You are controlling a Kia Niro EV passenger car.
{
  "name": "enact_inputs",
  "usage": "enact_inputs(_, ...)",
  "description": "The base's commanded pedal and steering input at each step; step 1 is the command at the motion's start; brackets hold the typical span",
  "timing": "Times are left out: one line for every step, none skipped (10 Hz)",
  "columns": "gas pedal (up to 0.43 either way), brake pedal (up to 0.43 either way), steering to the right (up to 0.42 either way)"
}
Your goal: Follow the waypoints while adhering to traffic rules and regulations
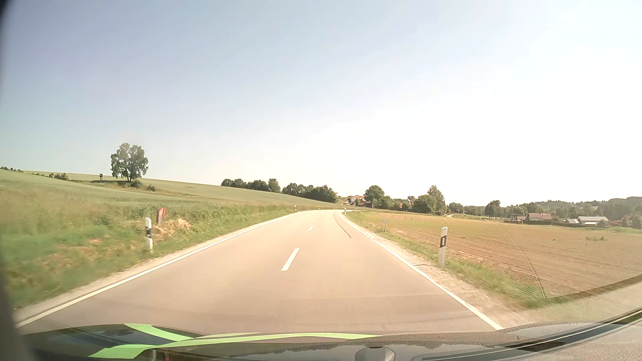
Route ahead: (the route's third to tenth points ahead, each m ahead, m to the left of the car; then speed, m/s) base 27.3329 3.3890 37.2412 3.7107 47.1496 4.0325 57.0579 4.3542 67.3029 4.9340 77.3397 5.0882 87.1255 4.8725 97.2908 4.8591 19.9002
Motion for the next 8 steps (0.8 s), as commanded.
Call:
enact_inputs(0.26, 0.0, -0.021)
enact_inputs(0.248, 0.0, -0.021)
enact_inputs(0.248, 0.0, -0.021)
enact_inputs(0.26, 0.0, -0.02)
enact_inputs(0.26, 0.0, -0.019)
enact_inputs(0.287, 0.0, -0.017)
enact_inputs(0.299, 0.0, -0.015)
enact_inputs(0.311, 0.0, -0.013)
